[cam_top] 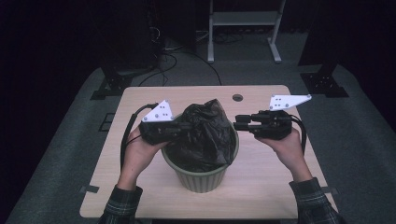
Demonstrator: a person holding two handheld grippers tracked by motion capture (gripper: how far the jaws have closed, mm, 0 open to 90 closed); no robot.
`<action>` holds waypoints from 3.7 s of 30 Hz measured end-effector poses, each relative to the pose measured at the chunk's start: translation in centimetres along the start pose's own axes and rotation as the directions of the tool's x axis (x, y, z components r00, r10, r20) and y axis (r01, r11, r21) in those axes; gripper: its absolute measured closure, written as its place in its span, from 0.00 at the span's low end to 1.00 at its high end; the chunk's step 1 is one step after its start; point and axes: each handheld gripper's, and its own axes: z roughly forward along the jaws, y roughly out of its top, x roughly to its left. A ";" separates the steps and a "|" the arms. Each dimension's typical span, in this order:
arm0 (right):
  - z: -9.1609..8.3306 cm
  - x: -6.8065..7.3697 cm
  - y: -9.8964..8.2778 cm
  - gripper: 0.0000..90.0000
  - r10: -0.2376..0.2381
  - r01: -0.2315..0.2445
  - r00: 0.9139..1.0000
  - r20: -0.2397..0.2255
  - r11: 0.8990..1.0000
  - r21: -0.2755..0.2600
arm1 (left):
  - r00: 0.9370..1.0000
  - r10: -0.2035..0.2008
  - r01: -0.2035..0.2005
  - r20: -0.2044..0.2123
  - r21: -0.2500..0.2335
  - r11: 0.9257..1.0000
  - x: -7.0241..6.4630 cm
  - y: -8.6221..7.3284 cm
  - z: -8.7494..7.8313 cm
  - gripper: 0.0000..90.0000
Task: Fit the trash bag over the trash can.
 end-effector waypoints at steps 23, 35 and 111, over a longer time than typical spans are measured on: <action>7.5 2.5 3.3 1.00 -0.040 0.040 0.987 -0.155 0.999 -0.006 | 0.998 0.052 -0.053 0.044 0.036 0.998 -1.5 0.6 1.8 0.93; 7.6 2.8 4.1 1.00 -0.070 0.069 0.990 -0.119 0.998 -0.012 | 0.999 0.041 -0.041 0.030 -0.009 0.999 -1.7 1.1 0.6 0.50; -2.1 3.7 -2.3 1.00 -0.068 0.069 0.995 0.073 0.998 0.000 | 0.988 -0.128 0.106 -0.083 -0.227 0.968 0.0 -5.5 -9.5 0.43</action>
